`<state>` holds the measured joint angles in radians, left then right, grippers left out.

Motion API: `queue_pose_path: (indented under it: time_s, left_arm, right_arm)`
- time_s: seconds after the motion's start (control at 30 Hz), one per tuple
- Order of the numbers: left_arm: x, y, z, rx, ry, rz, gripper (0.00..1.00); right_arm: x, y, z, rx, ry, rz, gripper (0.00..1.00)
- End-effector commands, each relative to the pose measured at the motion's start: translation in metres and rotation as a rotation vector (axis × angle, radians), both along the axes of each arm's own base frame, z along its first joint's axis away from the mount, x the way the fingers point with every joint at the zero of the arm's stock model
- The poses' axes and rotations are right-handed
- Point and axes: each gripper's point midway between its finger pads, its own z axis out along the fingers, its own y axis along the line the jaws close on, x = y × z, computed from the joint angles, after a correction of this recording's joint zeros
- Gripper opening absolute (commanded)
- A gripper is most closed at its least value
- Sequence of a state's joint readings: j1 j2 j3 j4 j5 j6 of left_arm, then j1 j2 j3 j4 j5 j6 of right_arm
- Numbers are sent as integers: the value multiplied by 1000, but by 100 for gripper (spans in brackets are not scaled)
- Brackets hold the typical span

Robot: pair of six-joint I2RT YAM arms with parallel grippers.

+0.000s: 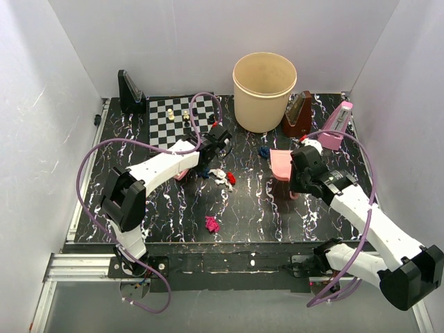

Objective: Sweep away the paper scraps from the table

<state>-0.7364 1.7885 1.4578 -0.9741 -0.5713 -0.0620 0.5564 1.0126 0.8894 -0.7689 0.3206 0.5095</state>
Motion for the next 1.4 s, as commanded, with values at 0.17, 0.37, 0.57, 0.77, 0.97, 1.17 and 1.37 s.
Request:
queue_pose_path:
  time_s: [0.17, 0.37, 0.57, 0.77, 0.97, 1.17, 1.37]
  left_arm:
    - [-17, -77, 12, -317, 136, -152, 0]
    - [-33, -72, 29, -251, 170, -95, 0]
    - [-22, -14, 78, -24, -8, 59, 0]
    - [-18, -49, 114, -296, -74, 58, 0]
    - [-26, -147, 139, -827, 7, -43, 0]
    - [-7, -225, 144, -1206, 73, 32, 0]
    - [29, -286, 119, -1528, 140, 237, 0]
  right_arm:
    - [24, -16, 54, 21, -175, -137, 1]
    - [18, -21, 60, 42, -209, -137, 1]
    - [16, -26, 66, 51, -232, -145, 1]
    - [14, -25, 78, 88, -262, -152, 1]
    - [9, -42, 92, 110, -349, -235, 1]
    - [-1, -65, 108, 119, -441, -332, 1]
    - [-7, -72, 114, 119, -468, -339, 1]
